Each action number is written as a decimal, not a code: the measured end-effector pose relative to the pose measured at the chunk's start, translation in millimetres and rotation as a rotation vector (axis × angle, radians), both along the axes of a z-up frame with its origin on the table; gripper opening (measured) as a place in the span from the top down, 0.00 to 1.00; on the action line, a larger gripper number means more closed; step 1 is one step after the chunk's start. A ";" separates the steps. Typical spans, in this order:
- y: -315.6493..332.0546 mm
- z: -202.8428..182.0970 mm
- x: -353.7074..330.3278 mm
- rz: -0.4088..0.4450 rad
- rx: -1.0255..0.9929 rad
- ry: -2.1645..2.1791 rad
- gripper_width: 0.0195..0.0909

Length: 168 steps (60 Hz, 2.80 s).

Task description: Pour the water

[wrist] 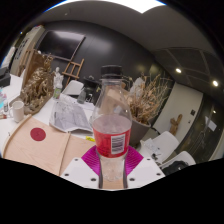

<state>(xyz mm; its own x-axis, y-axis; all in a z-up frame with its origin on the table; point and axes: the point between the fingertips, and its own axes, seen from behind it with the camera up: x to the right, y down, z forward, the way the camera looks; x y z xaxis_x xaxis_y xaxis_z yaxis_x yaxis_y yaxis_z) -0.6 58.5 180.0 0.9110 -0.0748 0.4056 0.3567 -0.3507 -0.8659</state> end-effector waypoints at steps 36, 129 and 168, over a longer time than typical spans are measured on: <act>155.8 60.7 -300.8 0.315 0.030 -1.334 0.90; 125.1 -105.6 -318.0 0.389 -0.135 0.458 0.46; -154.9 22.1 -329.6 0.144 -0.276 0.331 0.07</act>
